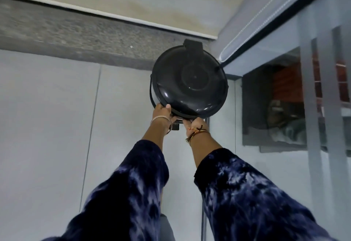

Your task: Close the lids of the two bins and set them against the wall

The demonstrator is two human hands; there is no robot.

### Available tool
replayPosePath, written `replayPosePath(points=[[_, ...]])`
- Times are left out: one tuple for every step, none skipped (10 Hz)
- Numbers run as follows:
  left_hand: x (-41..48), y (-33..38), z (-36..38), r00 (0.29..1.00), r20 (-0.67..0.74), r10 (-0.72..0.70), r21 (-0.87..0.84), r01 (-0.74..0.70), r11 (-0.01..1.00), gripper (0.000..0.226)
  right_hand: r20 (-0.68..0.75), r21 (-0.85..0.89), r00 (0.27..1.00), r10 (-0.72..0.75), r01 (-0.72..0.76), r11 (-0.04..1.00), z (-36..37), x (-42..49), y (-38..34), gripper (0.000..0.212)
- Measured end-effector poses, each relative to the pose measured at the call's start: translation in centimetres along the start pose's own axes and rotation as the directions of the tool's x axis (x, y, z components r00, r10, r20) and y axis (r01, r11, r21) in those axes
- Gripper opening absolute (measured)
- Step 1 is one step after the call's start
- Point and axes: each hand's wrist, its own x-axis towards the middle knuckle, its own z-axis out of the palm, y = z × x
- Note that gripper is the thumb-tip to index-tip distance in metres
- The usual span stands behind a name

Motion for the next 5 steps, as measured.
replayPosePath(points=[[1.8, -2.2, 2.2, 1.0, 0.016, -0.018, 0.047, 0.017, 0.999, 0.037, -0.103, -0.058, 0.995, 0.006, -0.012, 0.998, -1.2, 3.3, -0.6, 0.044], [2.6, -2.9, 3.3, 1.0, 0.011, 0.006, 0.093, -0.007, 0.996, 0.037, -0.023, 0.108, 0.997, 0.074, -0.071, 0.992, -2.4, 5.7, -0.6, 0.045], [3.1, -2.8, 3.1, 1.0, -0.009, -0.003, 0.159, 0.005, 0.987, 0.036, -0.039, 0.047, 0.994, 0.105, -0.103, 0.994, -2.1, 5.8, -0.3, 0.047], [1.8, -1.4, 3.3, 0.999, -0.04, -0.037, 0.327, 0.048, 0.944, 0.032, -0.046, -0.128, 0.993, 0.105, -0.11, 0.986, -2.0, 4.4, -1.3, 0.046], [-0.6, 0.7, 2.9, 0.983, -0.165, 0.082, 0.603, 0.035, 0.797, 0.052, -0.089, -0.338, 0.992, 0.09, -0.116, 0.934, -1.4, 2.3, -3.4, 0.045]])
